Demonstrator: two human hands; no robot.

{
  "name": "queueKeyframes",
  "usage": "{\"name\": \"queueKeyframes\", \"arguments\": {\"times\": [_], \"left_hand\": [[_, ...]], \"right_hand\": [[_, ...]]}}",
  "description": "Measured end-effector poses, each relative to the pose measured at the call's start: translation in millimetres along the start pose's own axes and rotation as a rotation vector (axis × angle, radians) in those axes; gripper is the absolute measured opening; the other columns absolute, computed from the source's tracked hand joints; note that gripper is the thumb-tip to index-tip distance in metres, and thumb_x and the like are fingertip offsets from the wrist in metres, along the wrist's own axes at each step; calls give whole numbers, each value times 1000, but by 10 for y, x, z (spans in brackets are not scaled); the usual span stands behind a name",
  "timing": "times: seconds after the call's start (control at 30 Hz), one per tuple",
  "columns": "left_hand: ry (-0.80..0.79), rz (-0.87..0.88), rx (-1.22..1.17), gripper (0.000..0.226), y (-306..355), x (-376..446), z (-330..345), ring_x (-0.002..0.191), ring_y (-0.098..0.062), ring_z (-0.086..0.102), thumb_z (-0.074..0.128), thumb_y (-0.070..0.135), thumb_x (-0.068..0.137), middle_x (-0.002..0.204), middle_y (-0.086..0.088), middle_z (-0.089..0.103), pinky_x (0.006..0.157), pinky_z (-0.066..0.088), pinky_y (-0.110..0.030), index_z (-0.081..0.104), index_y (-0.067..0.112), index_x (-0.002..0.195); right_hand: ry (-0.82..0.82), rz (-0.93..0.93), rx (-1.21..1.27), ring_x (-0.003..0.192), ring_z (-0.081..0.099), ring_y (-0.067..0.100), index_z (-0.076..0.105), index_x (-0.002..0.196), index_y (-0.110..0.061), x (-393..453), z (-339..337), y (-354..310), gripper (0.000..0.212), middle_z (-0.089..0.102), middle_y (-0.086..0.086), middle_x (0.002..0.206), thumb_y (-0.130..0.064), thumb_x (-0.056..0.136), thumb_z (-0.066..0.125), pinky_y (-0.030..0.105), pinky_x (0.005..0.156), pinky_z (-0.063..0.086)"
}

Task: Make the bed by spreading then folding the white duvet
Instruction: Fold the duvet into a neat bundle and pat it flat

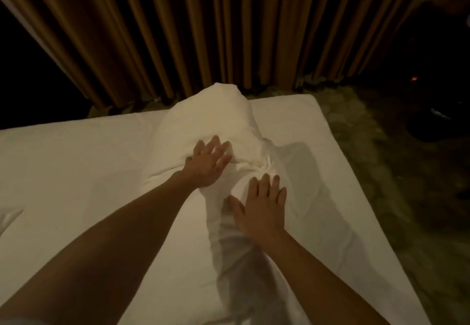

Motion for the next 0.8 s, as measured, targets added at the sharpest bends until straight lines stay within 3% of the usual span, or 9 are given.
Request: {"name": "queueKeyframes", "arguments": {"times": [0.1, 0.13, 0.2, 0.27, 0.43, 0.5, 0.6, 0.67, 0.8], "left_hand": [[-25, 74, 29, 68, 21, 195, -172, 153, -34, -15, 8, 75, 94, 168, 11, -14, 118, 5, -68, 1, 48, 157], [-17, 98, 62, 65, 9, 278, -230, 153, -33, -16, 15, 71, 98, 167, 13, -15, 118, 5, -69, 0, 48, 157], [22, 156, 168, 67, 7, 429, -326, 153, -34, -17, 21, 69, 99, 167, 13, -18, 117, 6, -69, -2, 46, 157], [54, 218, 249, 72, 18, 634, -395, 152, -35, -19, 21, 73, 96, 167, 13, -18, 116, 6, -71, -4, 45, 158], [20, 463, 600, 88, 299, 1061, -350, 154, -26, -17, 6, 79, 88, 169, 8, -3, 117, 0, -69, 4, 30, 161], [41, 506, 635, 79, 447, 1201, -275, 155, -24, 1, 8, 73, 94, 165, 4, 21, 119, -1, -64, 28, 28, 156], [113, 546, 656, 73, 609, 1303, -91, 126, -25, 44, 4, 67, 95, 125, 1, 62, 113, 20, -53, 64, 29, 112], [82, 514, 653, 85, 679, 1316, 22, 103, -24, 57, -5, 68, 93, 101, -1, 71, 103, 31, -44, 71, 30, 91], [109, 486, 548, 91, 1009, 1419, -127, 75, -25, 60, -8, 69, 85, 79, -6, 67, 75, 42, -34, 70, 23, 77]], "right_hand": [[58, 186, 70, 139, 35, 56, 53, 143, -3, -62, -8, -252, 102, 42, 30, 150, -75, 89, 4, 71, 107, 30], [103, 210, 95, 136, 38, 58, 56, 140, -3, -68, -7, -303, 100, 44, 32, 148, -75, 92, 5, 73, 104, 32], [81, 266, 124, 148, 13, 54, 26, 158, -13, -129, 92, -315, 95, 14, 27, 164, -79, 91, 8, 72, 113, 14], [94, 325, 164, 151, -9, 48, -3, 160, -25, -243, 282, -211, 96, -12, 18, 167, -85, 86, 12, 68, 116, -1], [81, 554, 252, 151, 4, 46, -11, 157, -31, -435, 562, 101, 102, -3, 21, 166, -93, 80, 11, 66, 117, 0], [54, 649, 286, 147, 19, 43, -5, 159, -28, -443, 641, 231, 105, 16, 23, 161, -94, 78, 8, 64, 116, 7], [94, 758, 308, 111, 55, 34, 35, 144, -17, -483, 721, 382, 107, 57, 14, 120, -95, 76, 9, 48, 96, 39], [119, 777, 454, 97, 63, 32, 47, 114, -17, -519, 740, 500, 90, 65, 8, 102, -94, 77, 17, 41, 83, 45], [96, 739, 553, 92, 64, 27, 50, 99, -24, -597, 579, 752, 82, 64, 0, 93, -93, 74, 15, 40, 84, 51]]}}
Point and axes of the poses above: each hand's wrist, its own x-axis towards the middle knuckle, its own z-axis out of the palm, y = z × x, the point moved 2 cm from there along x, towards the middle knuckle
